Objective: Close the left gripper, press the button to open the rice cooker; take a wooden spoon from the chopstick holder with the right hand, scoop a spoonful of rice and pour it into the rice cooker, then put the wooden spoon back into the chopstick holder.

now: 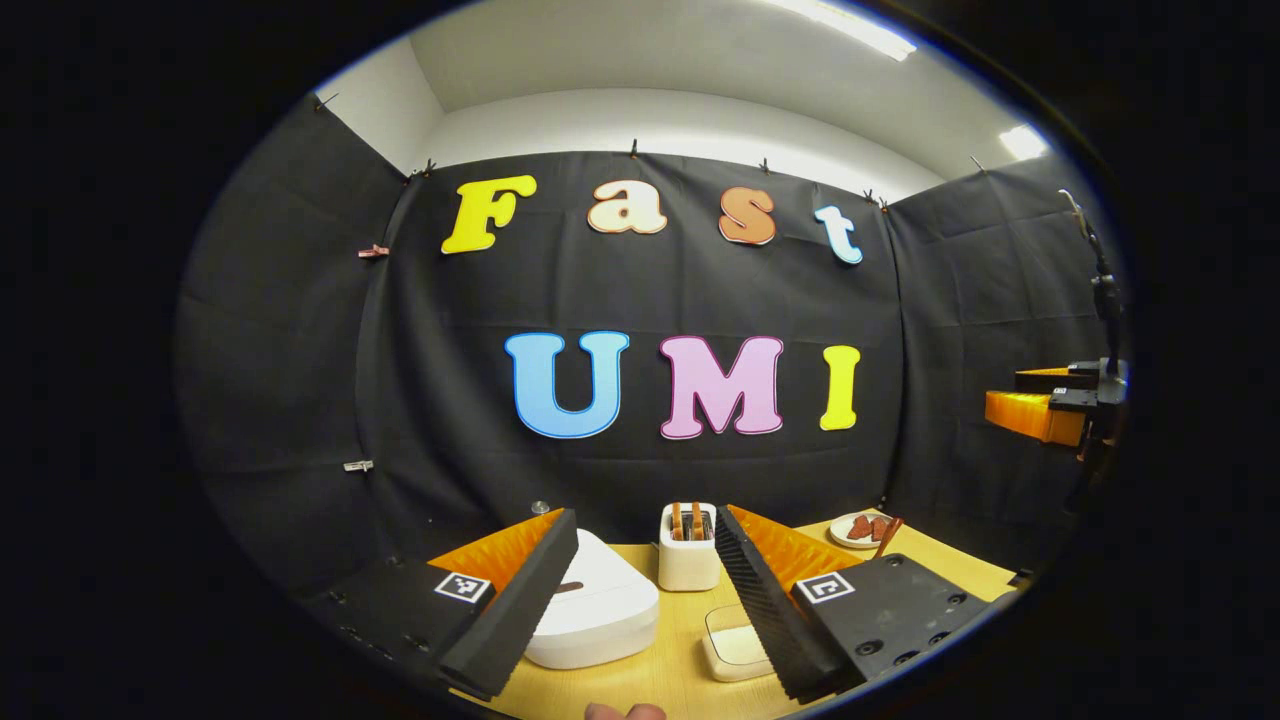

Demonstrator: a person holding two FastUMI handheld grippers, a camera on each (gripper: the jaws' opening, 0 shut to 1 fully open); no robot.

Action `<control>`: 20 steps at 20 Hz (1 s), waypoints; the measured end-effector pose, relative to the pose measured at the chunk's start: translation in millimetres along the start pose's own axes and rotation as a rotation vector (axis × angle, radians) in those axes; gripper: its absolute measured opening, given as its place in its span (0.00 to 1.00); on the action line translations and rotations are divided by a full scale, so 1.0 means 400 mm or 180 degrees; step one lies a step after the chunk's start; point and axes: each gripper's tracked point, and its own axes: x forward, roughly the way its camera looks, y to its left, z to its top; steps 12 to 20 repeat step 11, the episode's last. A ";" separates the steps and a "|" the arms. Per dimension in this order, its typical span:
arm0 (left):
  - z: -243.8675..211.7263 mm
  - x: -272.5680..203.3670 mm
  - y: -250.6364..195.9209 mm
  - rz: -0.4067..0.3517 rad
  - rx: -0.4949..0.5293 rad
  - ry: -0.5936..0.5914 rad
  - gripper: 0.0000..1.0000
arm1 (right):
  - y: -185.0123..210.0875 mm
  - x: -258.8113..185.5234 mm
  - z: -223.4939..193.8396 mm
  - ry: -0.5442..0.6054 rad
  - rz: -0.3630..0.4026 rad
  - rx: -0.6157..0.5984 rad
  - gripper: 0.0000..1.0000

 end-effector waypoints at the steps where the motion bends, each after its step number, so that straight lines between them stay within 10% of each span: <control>1: -0.004 0.003 -0.001 -0.0011 -0.0013 -0.0002 0.95 | 0.001 0.000 -0.009 0.0022 -0.0021 -0.0034 0.98; 20: -0.030 0.051 -0.003 -0.0229 0.0017 0.0023 0.95 | 0.071 -0.007 -0.043 0.0057 -0.0123 -0.0263 0.98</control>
